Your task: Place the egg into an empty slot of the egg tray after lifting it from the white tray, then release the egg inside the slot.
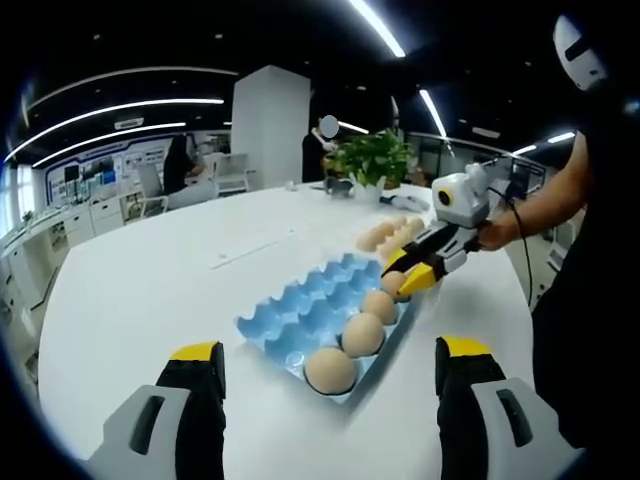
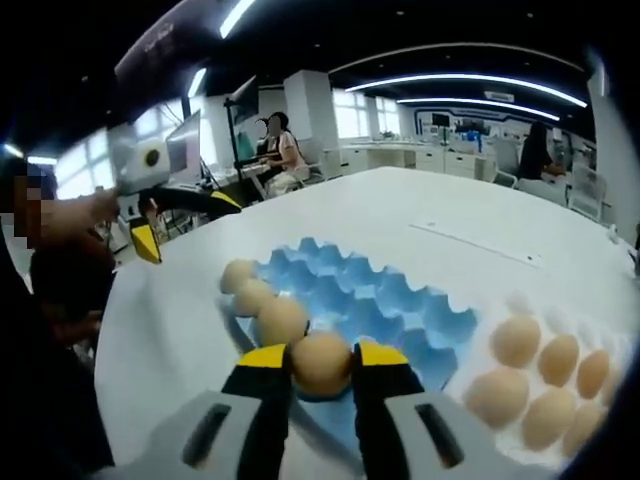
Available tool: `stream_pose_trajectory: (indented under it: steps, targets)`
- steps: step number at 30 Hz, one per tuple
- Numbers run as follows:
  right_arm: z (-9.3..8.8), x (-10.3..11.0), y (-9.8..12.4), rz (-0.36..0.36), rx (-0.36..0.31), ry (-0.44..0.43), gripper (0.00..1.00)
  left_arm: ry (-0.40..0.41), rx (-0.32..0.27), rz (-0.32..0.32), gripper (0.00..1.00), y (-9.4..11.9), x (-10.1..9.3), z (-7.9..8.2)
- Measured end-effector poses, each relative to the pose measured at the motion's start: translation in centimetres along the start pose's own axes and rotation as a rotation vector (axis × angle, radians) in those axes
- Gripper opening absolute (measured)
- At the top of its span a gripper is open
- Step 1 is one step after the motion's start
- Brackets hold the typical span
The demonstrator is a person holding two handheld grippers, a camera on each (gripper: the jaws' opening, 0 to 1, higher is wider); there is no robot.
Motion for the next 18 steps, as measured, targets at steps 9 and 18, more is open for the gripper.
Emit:
stream_pose_trajectory:
  steps: [9,18]
  targets:
    - [0.01,-0.02,-0.14,0.006,0.004,0.022,0.24,-0.002,-0.003,-0.009,0.87,-0.2,-0.15,0.23]
    - [-0.17,0.35,-0.39,0.022,0.024,0.109,0.24,-0.005,-0.004,-0.018,0.87,-0.3,-0.29,0.36]
Point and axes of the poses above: the point that each gripper's makers call its tool centre point, and the gripper's own axes: y roughly backward along the fingers, x roughly to its left, z roughly out of its top, the point moved 2 cm from there along y, roughly backward along the fingers, and after that the axes turned 8 degrees about z, right-handed, at the moved point
